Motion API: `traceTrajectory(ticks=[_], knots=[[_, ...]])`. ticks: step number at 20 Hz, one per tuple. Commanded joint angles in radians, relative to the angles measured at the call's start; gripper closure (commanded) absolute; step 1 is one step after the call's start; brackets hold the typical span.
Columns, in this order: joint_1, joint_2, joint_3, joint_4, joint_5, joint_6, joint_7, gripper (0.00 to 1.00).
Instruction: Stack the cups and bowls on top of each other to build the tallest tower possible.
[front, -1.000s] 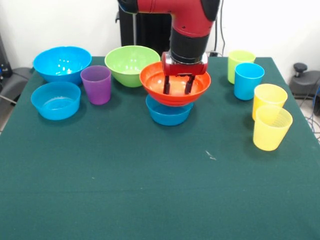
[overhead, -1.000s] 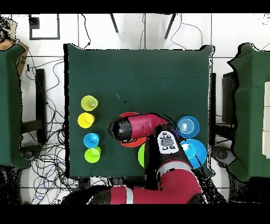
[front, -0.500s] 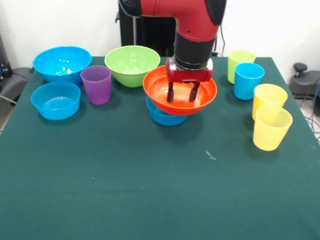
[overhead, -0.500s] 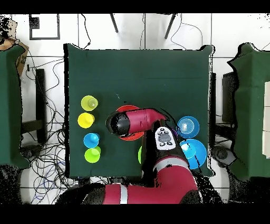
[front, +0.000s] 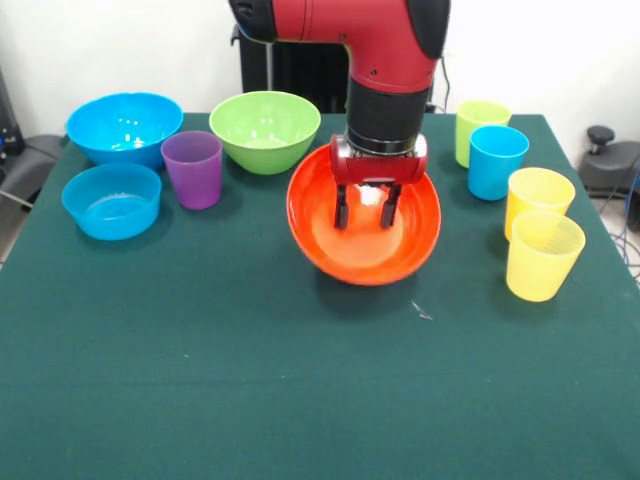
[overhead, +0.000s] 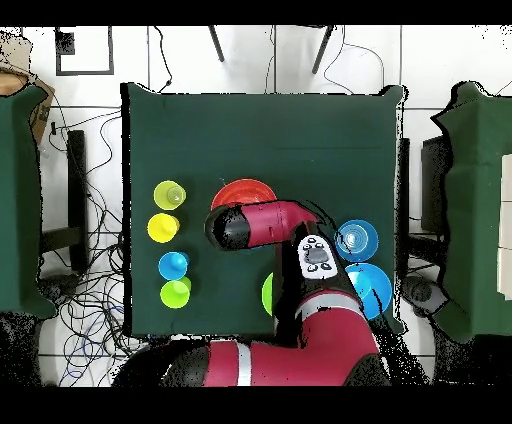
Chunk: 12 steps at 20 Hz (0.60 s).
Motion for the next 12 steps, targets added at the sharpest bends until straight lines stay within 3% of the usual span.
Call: traceTrajectory(ticks=[1, 12], knots=[[-0.057, 0.136, 0.101, 0.039, -0.136, -0.051, -0.094, 0.00], [-0.055, 0.148, 0.098, 0.021, -0.144, -0.010, -0.061, 0.00]])
